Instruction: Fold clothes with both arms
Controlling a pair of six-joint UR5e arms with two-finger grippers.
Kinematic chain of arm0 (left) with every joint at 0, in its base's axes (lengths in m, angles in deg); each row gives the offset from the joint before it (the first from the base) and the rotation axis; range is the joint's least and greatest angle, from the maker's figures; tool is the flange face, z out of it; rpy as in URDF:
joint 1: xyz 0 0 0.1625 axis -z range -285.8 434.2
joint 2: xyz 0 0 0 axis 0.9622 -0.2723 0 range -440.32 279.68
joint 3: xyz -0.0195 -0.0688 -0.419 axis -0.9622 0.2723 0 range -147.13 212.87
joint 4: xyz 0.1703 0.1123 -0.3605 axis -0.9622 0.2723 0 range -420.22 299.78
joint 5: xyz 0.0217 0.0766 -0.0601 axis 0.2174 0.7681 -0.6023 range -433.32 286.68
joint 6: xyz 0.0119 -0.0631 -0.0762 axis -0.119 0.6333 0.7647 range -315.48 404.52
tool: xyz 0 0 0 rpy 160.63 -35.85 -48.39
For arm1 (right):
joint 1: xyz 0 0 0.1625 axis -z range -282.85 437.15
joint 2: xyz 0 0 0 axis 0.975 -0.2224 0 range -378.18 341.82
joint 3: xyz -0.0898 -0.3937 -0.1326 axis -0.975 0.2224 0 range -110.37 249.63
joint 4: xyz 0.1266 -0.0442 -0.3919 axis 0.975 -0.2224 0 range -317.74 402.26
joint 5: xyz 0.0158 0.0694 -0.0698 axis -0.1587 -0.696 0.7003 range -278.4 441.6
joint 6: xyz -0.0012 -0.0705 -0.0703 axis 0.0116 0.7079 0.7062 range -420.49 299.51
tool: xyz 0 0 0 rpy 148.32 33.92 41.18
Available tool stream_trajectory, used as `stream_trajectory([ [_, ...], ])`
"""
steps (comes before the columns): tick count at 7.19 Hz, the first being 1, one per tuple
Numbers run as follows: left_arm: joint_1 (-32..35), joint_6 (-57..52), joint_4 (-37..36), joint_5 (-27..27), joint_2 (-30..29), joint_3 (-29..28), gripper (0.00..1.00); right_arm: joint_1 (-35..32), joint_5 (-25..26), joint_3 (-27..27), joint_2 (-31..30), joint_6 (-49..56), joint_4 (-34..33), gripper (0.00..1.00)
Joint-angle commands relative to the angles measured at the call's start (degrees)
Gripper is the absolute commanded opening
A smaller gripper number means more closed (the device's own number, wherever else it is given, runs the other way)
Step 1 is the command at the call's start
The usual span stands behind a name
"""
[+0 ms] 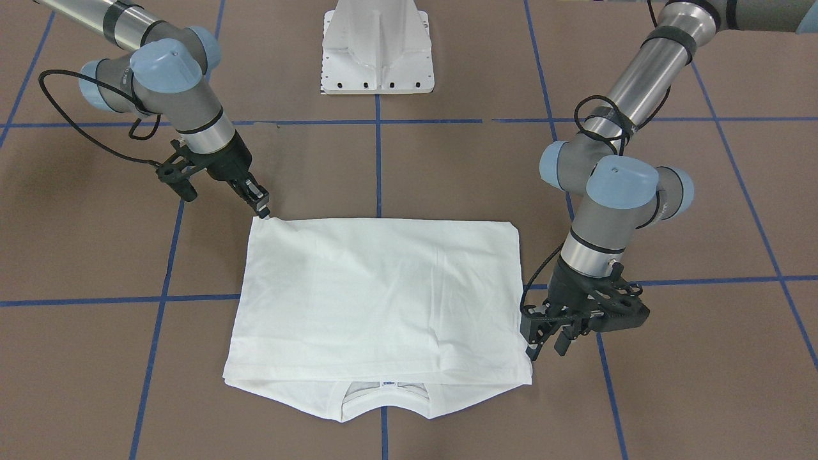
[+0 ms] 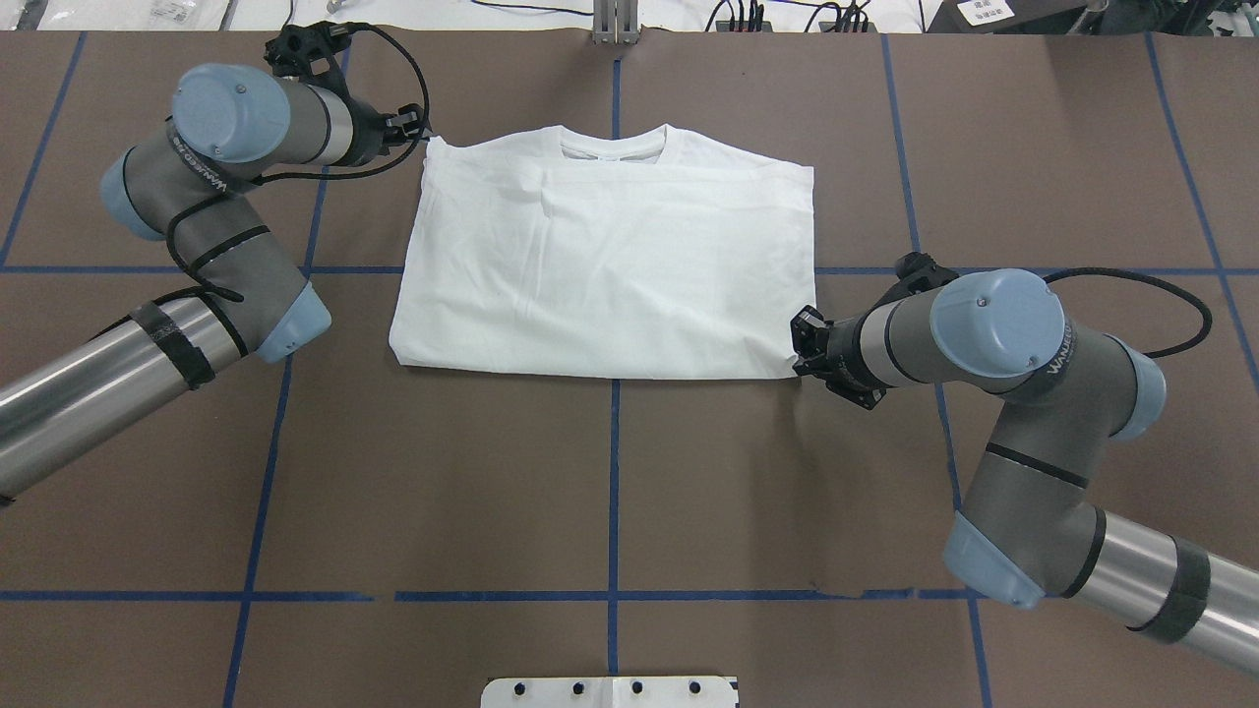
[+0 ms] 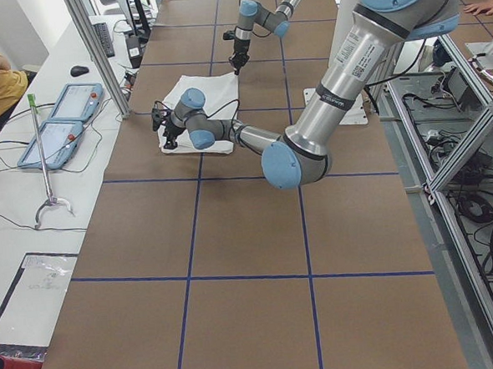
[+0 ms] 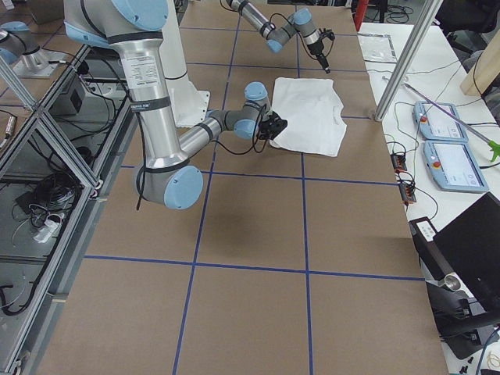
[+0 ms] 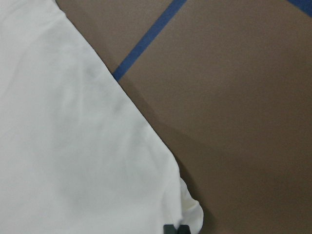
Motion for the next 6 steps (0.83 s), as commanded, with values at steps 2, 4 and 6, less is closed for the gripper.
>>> stream_trajectory([
  [2, 0.0, 0.4, -0.1, -0.1, -0.1, 2.4, 0.61, 3.9, -2.3, -12.7, -9.9, -0.8, -0.2, 0.0],
  [4, -0.3, 4.4, -0.8, -8.4, 1.4, 7.5, 0.61, 11.7, -3.6, -22.1, -16.4, -5.4, -2.8, 0.0],
  [6, -1.0, 13.7, -1.0, -16.6, 5.4, 16.5, 0.61, 21.9, -9.8, -25.9, -18.4, -6.4, -10.5, 0.0],
])
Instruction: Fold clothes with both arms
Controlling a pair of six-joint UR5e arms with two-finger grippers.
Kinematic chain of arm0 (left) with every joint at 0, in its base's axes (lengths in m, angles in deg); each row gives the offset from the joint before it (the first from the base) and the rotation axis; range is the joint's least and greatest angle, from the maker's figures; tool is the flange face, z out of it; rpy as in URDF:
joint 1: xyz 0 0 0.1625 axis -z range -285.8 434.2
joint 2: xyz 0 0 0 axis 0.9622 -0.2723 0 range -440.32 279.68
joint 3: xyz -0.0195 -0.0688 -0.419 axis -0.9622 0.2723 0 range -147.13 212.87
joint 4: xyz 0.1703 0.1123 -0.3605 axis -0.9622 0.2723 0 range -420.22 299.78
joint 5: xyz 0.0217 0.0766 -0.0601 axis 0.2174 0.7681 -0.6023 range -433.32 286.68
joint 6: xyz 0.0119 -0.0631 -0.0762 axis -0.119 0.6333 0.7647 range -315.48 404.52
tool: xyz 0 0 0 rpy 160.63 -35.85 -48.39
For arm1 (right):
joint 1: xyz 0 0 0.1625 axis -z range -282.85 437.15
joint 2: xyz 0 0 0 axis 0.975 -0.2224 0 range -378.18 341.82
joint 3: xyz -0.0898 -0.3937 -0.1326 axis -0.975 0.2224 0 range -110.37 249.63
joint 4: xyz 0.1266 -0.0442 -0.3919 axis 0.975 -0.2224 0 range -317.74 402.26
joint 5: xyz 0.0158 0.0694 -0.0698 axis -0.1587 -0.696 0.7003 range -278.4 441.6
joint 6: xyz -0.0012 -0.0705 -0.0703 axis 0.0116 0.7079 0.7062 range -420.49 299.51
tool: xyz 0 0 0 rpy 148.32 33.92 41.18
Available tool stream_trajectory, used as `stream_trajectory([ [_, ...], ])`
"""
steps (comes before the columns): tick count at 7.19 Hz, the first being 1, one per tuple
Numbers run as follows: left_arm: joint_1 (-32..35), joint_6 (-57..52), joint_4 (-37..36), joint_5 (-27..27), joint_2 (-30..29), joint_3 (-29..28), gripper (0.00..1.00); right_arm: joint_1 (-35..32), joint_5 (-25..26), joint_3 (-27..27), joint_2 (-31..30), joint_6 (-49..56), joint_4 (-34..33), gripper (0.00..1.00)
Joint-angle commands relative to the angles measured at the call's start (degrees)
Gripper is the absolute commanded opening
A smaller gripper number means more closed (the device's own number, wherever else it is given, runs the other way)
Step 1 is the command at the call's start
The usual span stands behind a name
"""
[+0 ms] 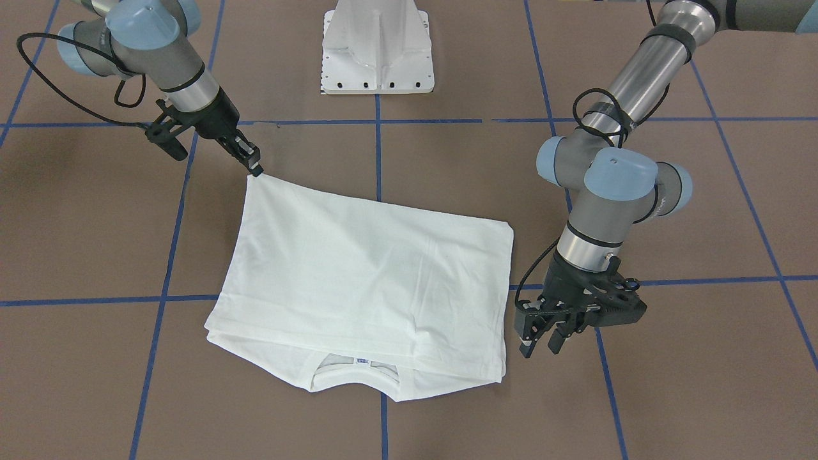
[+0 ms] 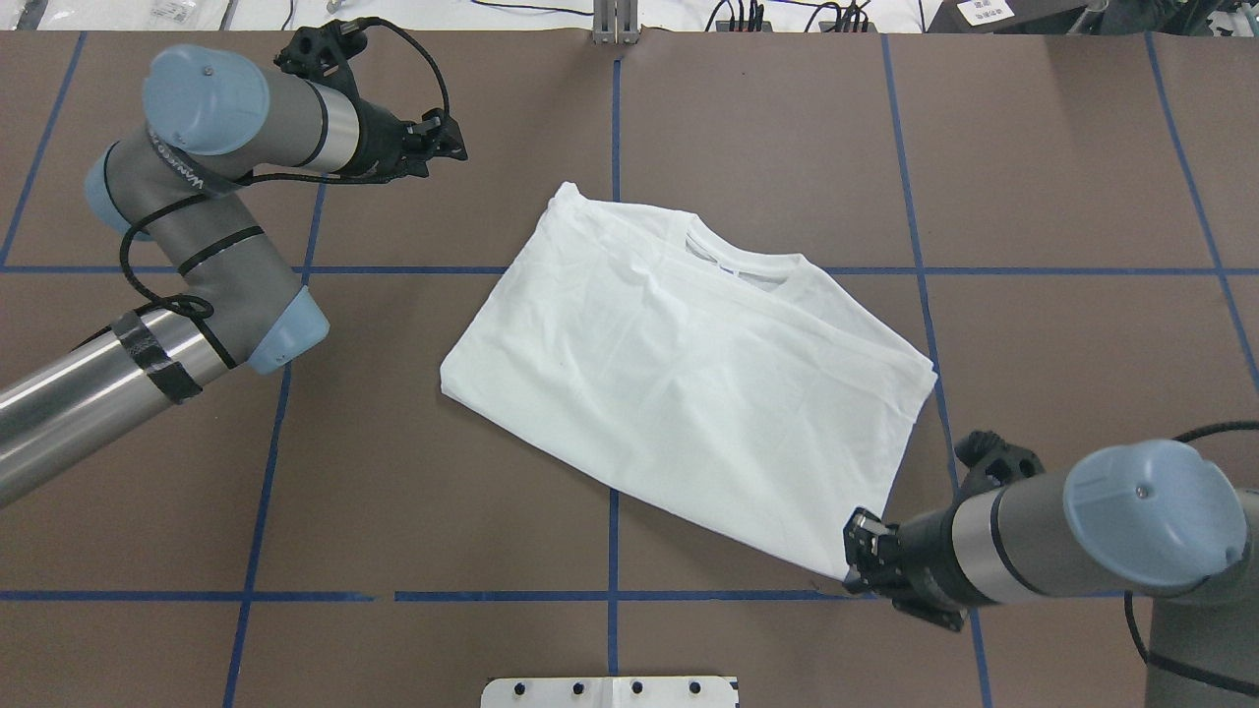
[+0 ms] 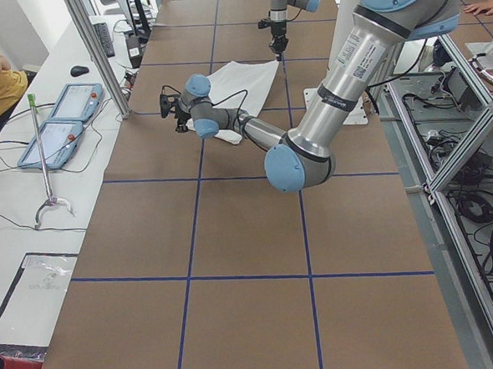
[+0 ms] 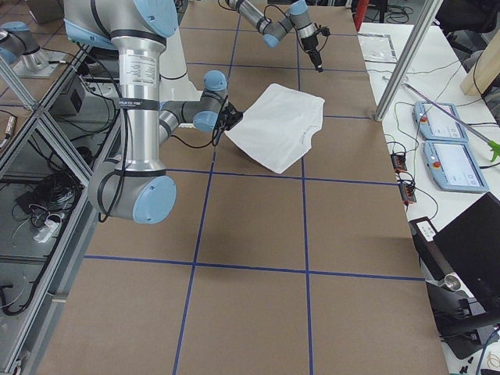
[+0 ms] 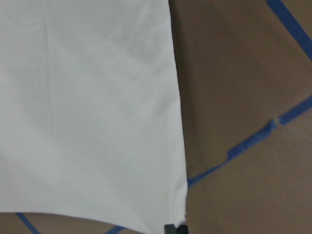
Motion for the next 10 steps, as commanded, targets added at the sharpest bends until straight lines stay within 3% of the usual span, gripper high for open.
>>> stream_trajectory([
  [1, -2.2, 9.6, -0.2, -6.5, 5.7, 10.6, 0.67, 7.3, -3.9, -2.2, -1.4, -0.9, -4.2, 0.99],
  [3, -8.6, 13.1, -0.1, -6.1, 12.6, 19.4, 0.99, 4.3, -3.9, -4.2, -1.2, -1.0, -4.2, 1.0],
  [5, -13.9, 17.7, -2.0, -4.6, 15.0, 21.9, 0.99, -9.6, -4.0, -3.2, 2.5, 0.4, -4.1, 1.0],
  [6, -17.0, 18.8, -4.0, -2.8, 15.7, 21.6, 0.99, -17.2, -3.9, 1.3, 8.0, 3.8, -4.2, 1.0],
  [7, -18.6, 23.1, -8.7, -2.9, 15.0, 20.9, 0.89, -19.0, -3.2, 3.9, 9.6, 5.1, -4.2, 1.0],
  [10, -20.7, 23.3, -10.0, 0.9, 13.4, 18.6, 0.77, -18.1, -2.3, 5.0, 10.0, 5.1, -4.1, 1.0],
])
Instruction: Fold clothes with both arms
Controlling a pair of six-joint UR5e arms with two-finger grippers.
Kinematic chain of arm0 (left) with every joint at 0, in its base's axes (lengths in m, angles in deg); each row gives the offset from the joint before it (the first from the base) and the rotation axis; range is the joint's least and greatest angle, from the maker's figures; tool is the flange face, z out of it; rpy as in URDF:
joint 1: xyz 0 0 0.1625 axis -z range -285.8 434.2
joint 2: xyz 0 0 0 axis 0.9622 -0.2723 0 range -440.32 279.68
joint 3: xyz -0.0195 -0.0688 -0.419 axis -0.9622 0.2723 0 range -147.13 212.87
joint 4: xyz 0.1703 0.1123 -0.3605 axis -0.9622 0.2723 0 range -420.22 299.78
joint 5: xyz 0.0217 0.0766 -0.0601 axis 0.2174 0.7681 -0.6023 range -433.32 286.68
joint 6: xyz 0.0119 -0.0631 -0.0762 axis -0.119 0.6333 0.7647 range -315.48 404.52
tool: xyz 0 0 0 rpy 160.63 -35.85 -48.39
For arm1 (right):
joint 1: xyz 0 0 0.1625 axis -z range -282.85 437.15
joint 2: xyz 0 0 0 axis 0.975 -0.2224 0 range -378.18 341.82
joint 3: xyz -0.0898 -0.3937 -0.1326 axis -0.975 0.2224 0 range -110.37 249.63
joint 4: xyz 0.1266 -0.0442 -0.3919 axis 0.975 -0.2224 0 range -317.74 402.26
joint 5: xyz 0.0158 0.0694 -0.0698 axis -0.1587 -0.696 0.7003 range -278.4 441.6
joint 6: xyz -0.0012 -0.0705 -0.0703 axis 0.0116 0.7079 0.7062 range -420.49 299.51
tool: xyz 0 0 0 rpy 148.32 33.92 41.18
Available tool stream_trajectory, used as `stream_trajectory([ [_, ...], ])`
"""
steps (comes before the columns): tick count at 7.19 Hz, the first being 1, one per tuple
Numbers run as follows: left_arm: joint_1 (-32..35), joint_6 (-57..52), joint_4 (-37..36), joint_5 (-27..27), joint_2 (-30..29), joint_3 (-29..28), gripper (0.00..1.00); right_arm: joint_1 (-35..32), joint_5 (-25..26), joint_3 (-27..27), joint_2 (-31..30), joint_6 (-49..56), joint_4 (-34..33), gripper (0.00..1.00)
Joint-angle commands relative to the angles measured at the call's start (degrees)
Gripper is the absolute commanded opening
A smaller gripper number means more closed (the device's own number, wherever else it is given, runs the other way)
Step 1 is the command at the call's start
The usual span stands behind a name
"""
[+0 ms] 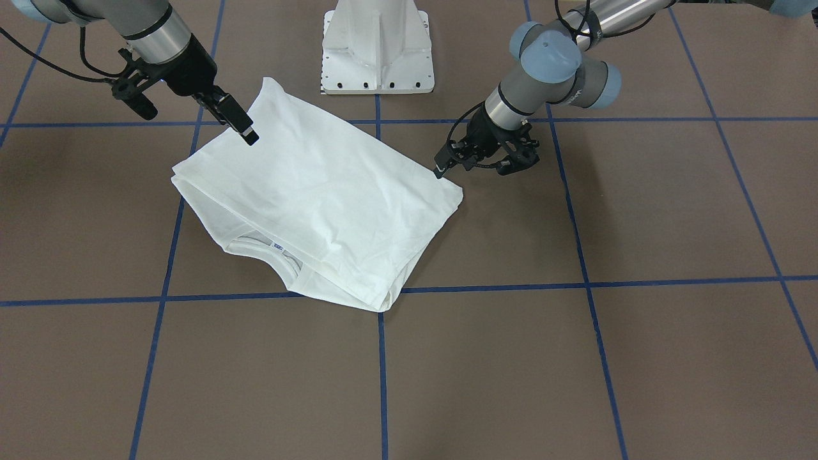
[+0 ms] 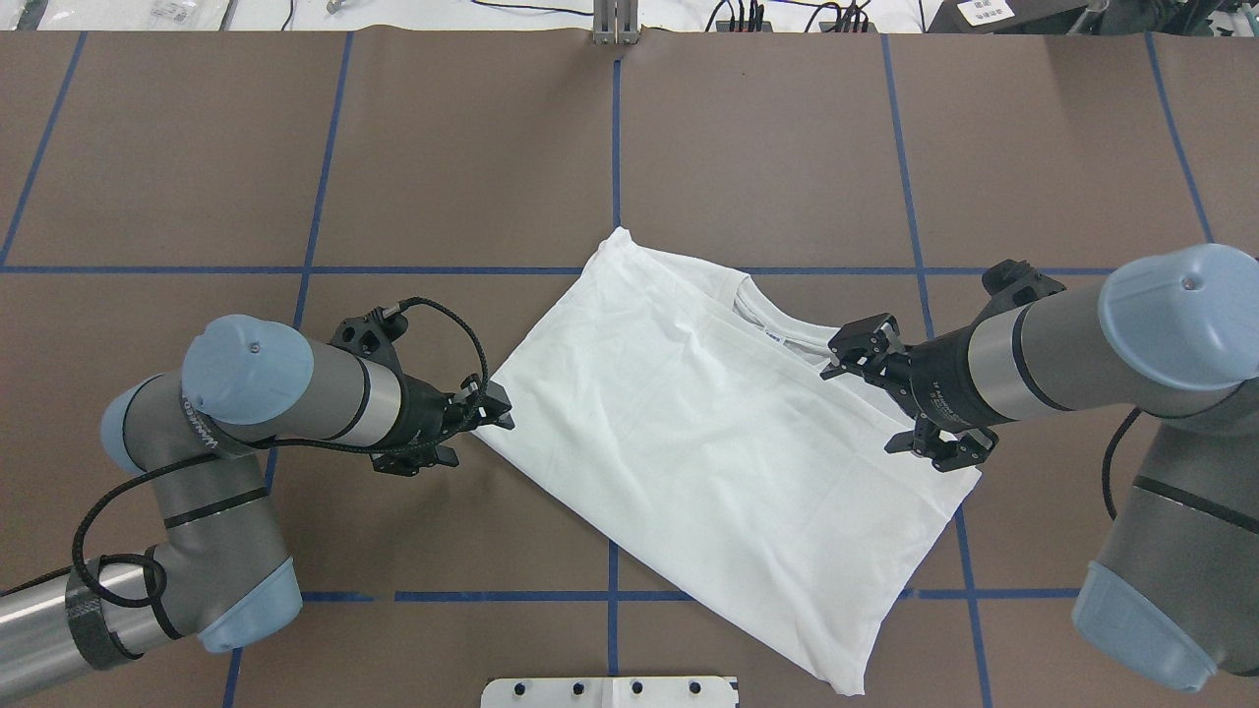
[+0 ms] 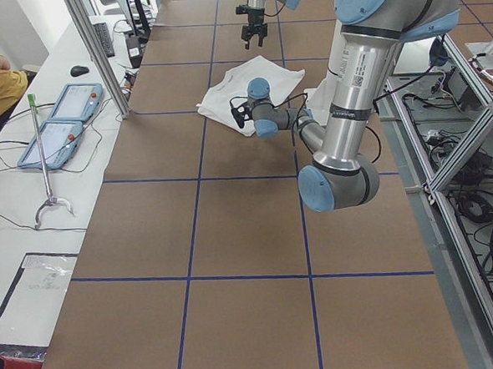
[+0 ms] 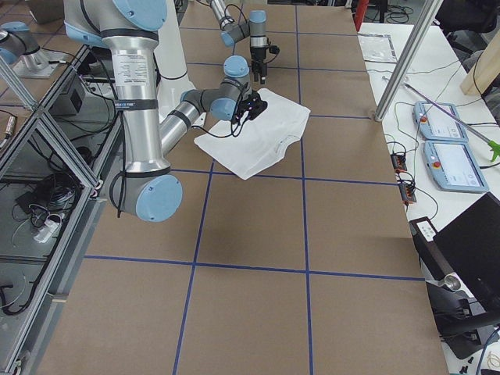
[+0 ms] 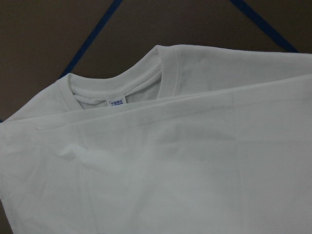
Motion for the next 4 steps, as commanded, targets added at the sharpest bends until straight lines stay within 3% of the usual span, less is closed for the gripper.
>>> stream_trajectory([
  [1, -0.4, 0.2, -0.4, 2.3, -0.6, -0.7, 0.7, 0.1, 0.5, 0.9, 0.2, 0.1, 0.0, 1.0],
  [4, -0.4, 0.1, -0.4, 4.1, -1.4, -1.9, 0.6, 0.1, 1.1, 0.9, 0.2, 0.1, 0.0, 1.0],
])
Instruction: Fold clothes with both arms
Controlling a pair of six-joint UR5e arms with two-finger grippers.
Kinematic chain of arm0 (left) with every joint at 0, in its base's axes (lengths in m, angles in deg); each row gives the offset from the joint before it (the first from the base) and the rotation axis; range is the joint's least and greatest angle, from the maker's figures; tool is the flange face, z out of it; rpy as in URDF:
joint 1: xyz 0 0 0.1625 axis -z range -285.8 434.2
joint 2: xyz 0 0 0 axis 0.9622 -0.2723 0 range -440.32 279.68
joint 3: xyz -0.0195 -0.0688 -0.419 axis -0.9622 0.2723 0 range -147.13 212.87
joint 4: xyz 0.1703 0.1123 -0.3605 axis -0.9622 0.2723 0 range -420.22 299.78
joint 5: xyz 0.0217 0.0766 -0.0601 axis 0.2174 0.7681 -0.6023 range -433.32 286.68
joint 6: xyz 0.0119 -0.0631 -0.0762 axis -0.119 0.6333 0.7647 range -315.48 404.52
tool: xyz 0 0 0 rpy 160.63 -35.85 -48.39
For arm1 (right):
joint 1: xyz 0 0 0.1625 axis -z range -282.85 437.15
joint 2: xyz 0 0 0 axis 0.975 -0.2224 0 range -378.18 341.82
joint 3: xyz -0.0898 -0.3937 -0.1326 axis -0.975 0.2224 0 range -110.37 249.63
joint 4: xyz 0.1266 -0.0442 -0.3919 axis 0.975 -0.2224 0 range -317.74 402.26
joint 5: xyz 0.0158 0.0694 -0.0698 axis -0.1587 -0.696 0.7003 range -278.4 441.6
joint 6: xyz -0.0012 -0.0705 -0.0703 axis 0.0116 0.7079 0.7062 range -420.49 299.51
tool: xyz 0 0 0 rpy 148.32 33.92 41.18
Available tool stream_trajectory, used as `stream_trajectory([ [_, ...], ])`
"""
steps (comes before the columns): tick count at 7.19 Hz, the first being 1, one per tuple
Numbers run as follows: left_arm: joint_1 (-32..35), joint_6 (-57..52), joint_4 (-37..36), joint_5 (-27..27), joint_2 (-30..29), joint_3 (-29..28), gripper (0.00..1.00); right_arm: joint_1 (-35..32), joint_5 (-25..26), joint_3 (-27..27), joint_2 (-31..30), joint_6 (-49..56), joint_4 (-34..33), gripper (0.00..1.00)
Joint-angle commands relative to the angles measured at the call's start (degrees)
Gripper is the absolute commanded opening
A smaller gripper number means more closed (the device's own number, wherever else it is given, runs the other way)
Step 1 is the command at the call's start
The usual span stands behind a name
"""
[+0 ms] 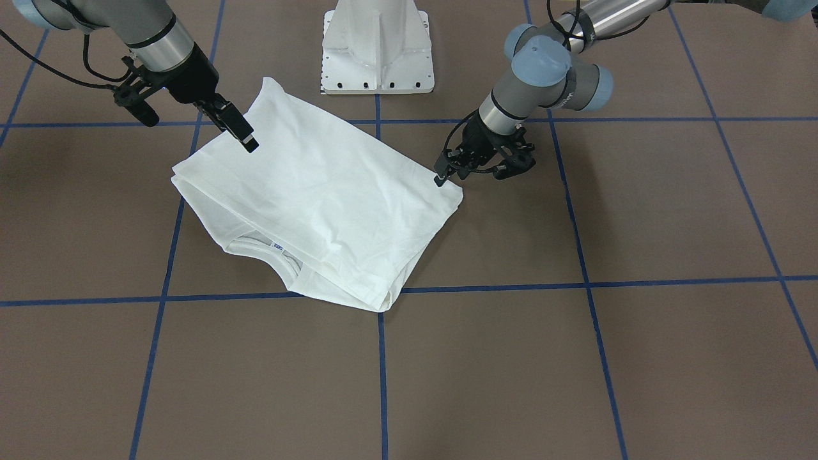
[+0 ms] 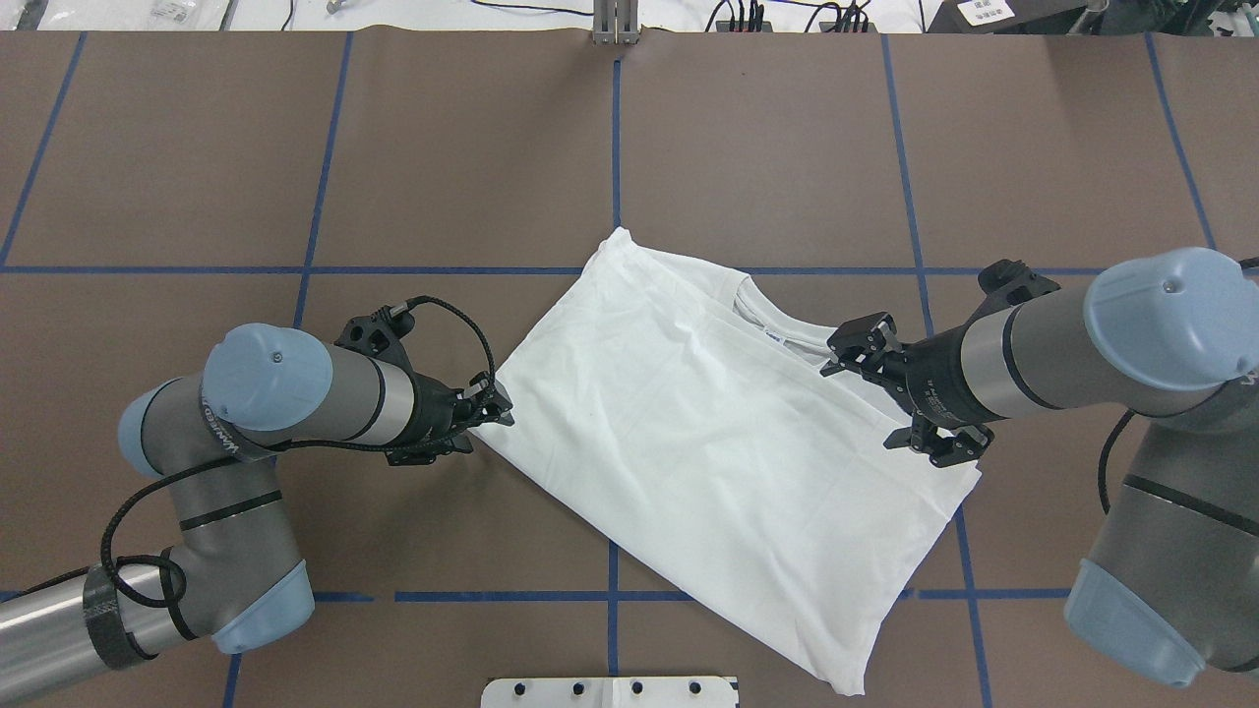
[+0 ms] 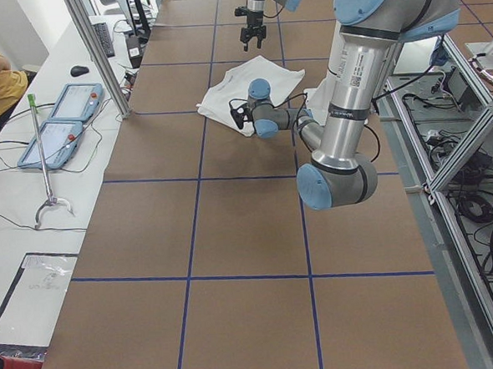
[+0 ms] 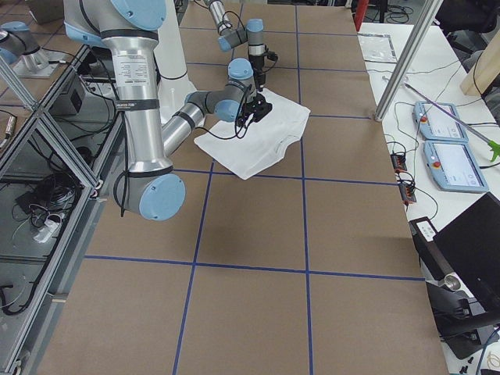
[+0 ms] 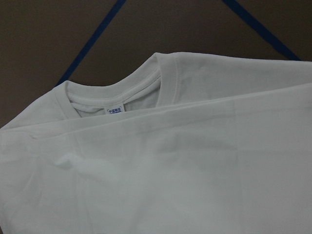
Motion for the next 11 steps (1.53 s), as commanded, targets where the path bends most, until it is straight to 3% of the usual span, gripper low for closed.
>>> stream_trajectory([
  [1, 0.0, 0.1, -0.1, 0.8, -0.4, -0.6, 0.47, 0.0, 0.1, 0.0, 0.0, 0.0, 0.0, 1.0],
  [2, 0.0, 0.1, -0.3, 1.9, -0.3, -0.6, 0.06, 0.0, 0.1, 0.0, 0.0, 0.0, 0.0, 1.0],
  [3, 0.1, 0.1, -1.1, 2.1, -0.4, -0.6, 0.0, 0.0, 0.1, 0.2, 0.0, 0.0, 0.0, 1.0],
  [5, 1.8, -3.0, -4.3, 4.0, -0.5, -0.7, 0.0, 0.0, 0.1, 0.2, 0.4, 0.0, 0.0, 1.0],
  [6, 5.5, -10.9, -4.1, 5.0, -1.2, -1.9, 0.0, -0.1, 0.1, 0.1, 0.5, 0.0, 0.0, 1.0],
  [8, 14.8, -12.3, -2.4, 5.1, -17.6, -22.6, 0.0, 0.0, 0.1, 0.3, 0.6, 0.0, 0.1, 1.0],
  [9, 17.6, -12.3, 3.0, 5.1, -23.3, -30.9, 0.0, 0.1, 0.1, 0.4, 1.0, 0.0, 0.3, 1.0],
  [10, 19.1, -12.2, 7.5, 5.1, -27.7, -38.7, 0.01, 0.1, 0.2, 1.5, 2.7, 0.0, 0.4, 1.0],
  [11, 19.4, -12.3, 9.2, 5.0, -28.0, -39.5, 0.56, 0.3, 0.7, 3.0, 4.3, -0.1, 0.4, 1.0],
])
